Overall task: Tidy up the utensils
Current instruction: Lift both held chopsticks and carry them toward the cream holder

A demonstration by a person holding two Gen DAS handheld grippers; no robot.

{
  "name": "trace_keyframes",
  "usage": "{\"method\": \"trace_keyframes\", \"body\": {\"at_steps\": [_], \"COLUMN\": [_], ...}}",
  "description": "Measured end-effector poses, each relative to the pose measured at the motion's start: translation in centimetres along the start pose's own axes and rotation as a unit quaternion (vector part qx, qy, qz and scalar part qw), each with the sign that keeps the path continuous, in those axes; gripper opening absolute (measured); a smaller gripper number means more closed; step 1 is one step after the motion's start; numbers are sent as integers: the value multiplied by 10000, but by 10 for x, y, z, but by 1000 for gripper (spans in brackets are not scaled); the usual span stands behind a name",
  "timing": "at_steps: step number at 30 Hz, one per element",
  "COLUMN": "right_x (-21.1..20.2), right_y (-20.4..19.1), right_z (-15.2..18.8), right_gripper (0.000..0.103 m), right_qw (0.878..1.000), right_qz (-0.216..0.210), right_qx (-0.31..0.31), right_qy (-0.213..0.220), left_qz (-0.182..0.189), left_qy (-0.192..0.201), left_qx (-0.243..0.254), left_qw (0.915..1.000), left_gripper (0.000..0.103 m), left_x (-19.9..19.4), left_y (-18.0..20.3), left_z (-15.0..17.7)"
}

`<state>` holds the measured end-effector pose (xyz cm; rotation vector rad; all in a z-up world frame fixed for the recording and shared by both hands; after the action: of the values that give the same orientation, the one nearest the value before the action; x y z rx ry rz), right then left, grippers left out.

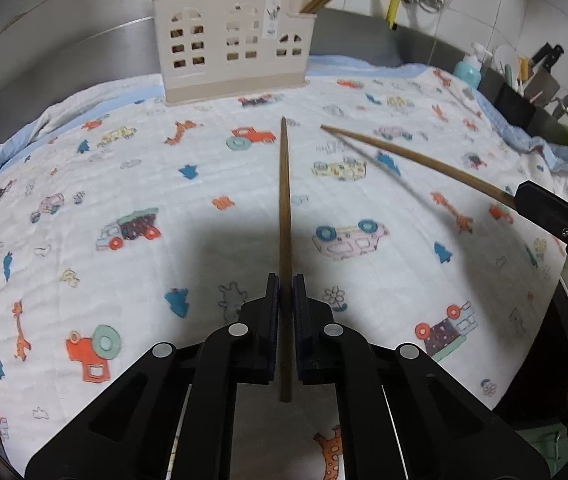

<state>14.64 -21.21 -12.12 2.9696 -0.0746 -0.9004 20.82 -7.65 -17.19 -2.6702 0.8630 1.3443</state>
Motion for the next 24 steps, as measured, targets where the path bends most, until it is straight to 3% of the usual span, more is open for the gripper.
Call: {"method": "trace_keyframes", "body": {"at_steps": [10, 16, 24], "right_x": [-17, -20, -17], "right_y": [4, 2, 1], "right_z": [-41, -46, -37], "right_gripper": [7, 7, 7], "right_qw": [9992, 9988, 9992], "right_qz": [-90, -62, -85], "right_qx": [-117, -186, -129], "right_qy": [379, 443, 366], "left_qz": [125, 89, 62], "left_qy": [792, 750, 390], "left_qx": [174, 298, 66], "left_qw": [9966, 9967, 9992], "left_gripper": [6, 6, 6], "left_x": [-44, -43, -15], "left_y": [6, 7, -4], "left_z": [-31, -26, 9]}}
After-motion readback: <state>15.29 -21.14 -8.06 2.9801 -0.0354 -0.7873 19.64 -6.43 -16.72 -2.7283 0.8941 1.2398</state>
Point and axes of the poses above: each gripper's, at about its wrist camera, not at the fingertips, and x roughly the way its jaws point, y to its right, z to its underside, the point moved 5 cm from there along x, roughly the way its jaws point, and after that the axes turned 10 degrees about z, right-handed, at the moved point
